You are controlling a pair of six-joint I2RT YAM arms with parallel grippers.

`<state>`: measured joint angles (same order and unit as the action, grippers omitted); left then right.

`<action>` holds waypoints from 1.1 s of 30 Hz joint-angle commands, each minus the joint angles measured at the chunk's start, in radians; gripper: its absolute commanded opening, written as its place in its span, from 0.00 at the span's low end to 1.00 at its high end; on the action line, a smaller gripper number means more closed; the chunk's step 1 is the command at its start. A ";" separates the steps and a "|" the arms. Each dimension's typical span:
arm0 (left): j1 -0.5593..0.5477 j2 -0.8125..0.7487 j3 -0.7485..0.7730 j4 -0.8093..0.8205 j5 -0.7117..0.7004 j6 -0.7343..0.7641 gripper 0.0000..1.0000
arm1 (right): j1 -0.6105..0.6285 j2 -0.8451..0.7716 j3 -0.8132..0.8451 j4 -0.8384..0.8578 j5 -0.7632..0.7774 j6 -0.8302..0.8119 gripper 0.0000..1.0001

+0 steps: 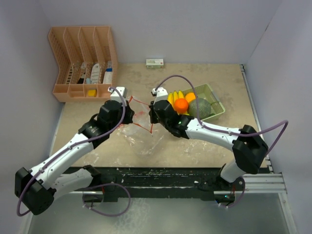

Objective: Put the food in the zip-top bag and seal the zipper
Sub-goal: Open the zipper of the food storage bag at the center of the board.

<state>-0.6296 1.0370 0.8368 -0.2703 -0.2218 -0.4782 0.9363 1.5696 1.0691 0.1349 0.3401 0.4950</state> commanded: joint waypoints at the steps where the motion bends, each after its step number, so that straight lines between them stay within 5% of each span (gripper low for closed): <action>1: -0.002 -0.072 -0.045 0.030 0.010 0.017 0.15 | 0.002 -0.048 0.036 -0.058 0.183 0.035 0.00; 9: -0.002 -0.058 -0.111 0.133 0.077 0.000 0.49 | 0.002 -0.088 0.038 -0.038 0.162 0.082 0.00; 33: -0.002 -0.136 -0.169 0.311 0.248 -0.137 0.60 | 0.002 -0.085 0.056 0.026 0.196 0.113 0.00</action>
<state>-0.6296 0.9234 0.6708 -0.0227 -0.0013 -0.5861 0.9360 1.4910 1.0729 0.1234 0.4995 0.5957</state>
